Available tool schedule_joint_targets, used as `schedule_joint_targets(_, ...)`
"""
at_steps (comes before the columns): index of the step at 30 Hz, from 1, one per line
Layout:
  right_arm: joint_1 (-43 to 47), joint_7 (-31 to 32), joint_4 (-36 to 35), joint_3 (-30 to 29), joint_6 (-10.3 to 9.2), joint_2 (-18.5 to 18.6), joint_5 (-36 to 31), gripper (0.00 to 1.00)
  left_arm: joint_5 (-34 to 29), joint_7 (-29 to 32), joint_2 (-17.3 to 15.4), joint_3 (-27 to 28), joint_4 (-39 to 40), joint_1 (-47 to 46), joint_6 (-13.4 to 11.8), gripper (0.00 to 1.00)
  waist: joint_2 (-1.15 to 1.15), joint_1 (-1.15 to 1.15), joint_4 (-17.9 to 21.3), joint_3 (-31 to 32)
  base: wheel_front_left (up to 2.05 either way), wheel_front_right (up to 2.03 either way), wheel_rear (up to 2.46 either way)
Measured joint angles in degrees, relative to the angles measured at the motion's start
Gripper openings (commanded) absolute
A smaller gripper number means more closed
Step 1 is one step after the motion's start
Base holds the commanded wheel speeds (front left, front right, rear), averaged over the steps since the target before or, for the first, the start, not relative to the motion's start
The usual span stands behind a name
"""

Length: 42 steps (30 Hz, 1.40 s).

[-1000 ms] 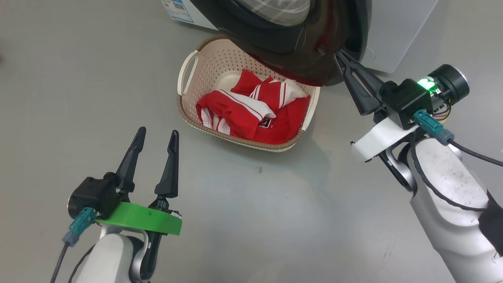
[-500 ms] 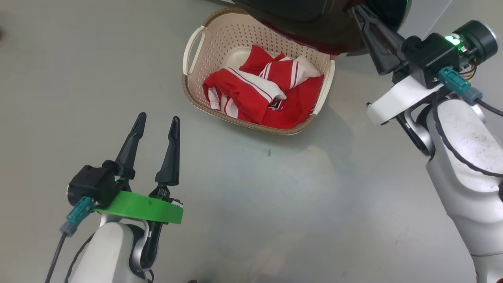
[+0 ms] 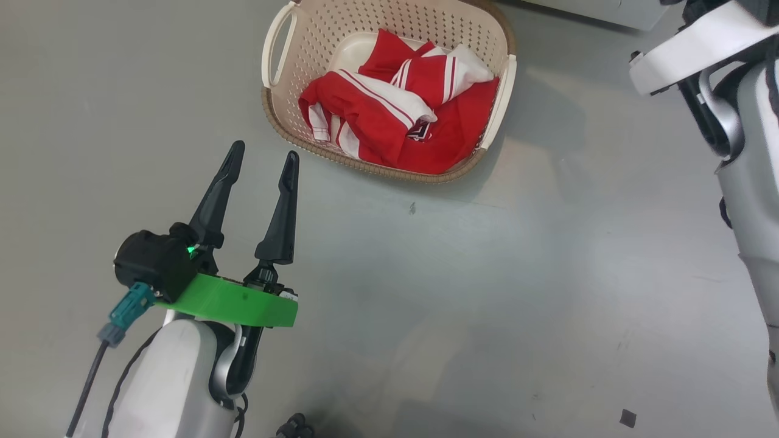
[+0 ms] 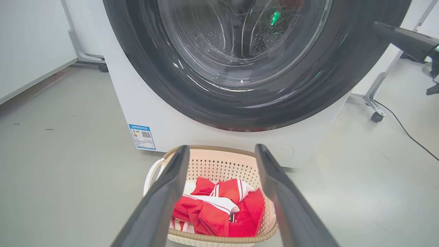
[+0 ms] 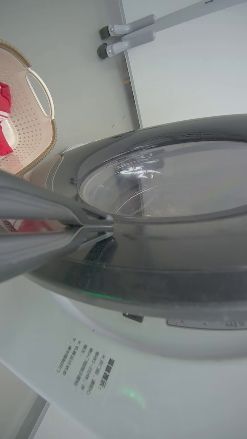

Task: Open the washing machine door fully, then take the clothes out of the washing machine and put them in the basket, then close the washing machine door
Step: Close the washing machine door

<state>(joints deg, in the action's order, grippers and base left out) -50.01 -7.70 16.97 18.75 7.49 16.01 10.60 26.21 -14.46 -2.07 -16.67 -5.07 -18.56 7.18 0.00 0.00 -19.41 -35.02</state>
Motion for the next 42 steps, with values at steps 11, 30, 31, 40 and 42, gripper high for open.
schedule_joint_targets(11, -7.9, -0.2, 3.2, -3.0, 0.00, 1.5, 0.6, 0.00, 0.4, 0.0, 0.2, -0.8, 0.3, -0.9, 0.0, 1.00, 0.00, 0.00, -0.4, -3.8, 0.00, 0.00, 0.00)
schedule_joint_targets(30, -12.1, -4.8, 10.2, -5.3, 0.00, 1.5, 1.5, 0.00, 0.4, -0.2, 0.4, -1.6, -1.6, -2.6, 0.0, 1.00, 0.00, 0.00, -0.2, -3.6, 0.00, 0.00, 0.00)
schedule_joint_targets(31, -11.9, -5.2, 10.7, -5.3, -0.01, 1.5, 1.5, 0.00, 0.4, -0.2, 0.4, -1.7, -1.8, -2.6, 0.0, 1.00, 0.00, 0.00, -0.1, -3.3, 0.00, 0.00, 0.00)
schedule_joint_targets(40, -2.7, -6.3, 14.6, -6.2, -1.09, 1.8, 2.9, 0.00, -0.1, -0.2, 0.4, -1.0, -3.5, -2.6, 0.0, 1.00, 0.00, 0.00, 0.8, 1.2, 0.00, 0.00, 0.00)
schedule_joint_targets(42, -0.7, -6.3, 14.9, -6.0, -1.07, 1.7, 2.9, 0.00, -0.1, -0.2, 0.3, -0.6, -3.6, -2.6, 0.0, 1.00, 0.00, 0.00, 1.2, 2.6, 0.00, 0.00, 0.00)
